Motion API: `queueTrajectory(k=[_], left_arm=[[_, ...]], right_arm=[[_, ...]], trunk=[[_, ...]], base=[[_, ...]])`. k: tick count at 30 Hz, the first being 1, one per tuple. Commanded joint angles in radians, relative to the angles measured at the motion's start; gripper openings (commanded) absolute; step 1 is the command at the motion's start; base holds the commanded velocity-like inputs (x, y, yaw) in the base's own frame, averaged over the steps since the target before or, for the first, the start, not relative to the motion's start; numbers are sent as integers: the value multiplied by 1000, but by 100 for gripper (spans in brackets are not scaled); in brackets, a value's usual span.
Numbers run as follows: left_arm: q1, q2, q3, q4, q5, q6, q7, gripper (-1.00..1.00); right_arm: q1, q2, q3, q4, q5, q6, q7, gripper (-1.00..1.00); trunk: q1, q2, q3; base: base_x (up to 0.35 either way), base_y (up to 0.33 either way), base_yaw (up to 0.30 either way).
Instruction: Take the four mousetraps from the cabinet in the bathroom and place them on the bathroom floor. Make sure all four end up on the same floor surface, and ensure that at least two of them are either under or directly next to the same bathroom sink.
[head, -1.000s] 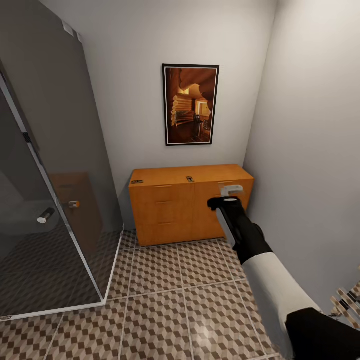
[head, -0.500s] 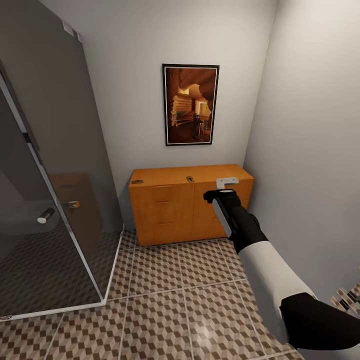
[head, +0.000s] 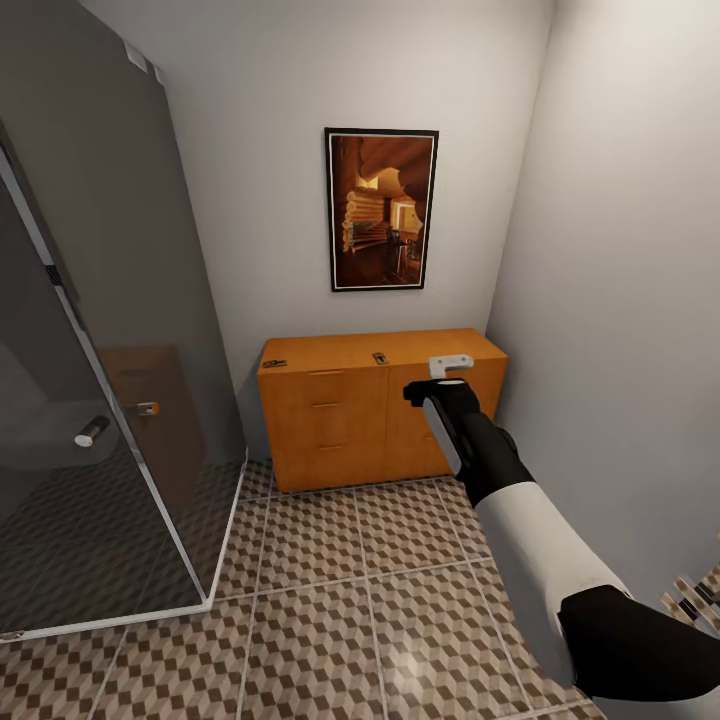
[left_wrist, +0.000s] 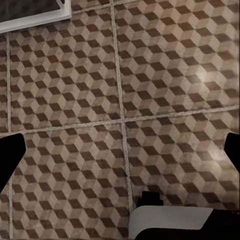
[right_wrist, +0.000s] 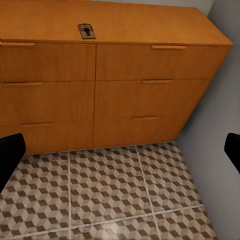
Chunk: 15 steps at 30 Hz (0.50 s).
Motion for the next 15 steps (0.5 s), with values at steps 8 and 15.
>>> queueTrajectory(k=[8, 15], left_arm=[[-2, -2, -4, 5, -1, -4, -8, 100], [-2, 29, -4, 4, 0, -4, -59, 100]], right_arm=[[0, -3, 3, 4, -3, 4, -1, 100], [0, -4, 4, 13, -3, 4, 9, 100]], trunk=[[1, -2, -2], [1, -2, -2]], base=[[0, 0, 0], [108, 0, 0]])
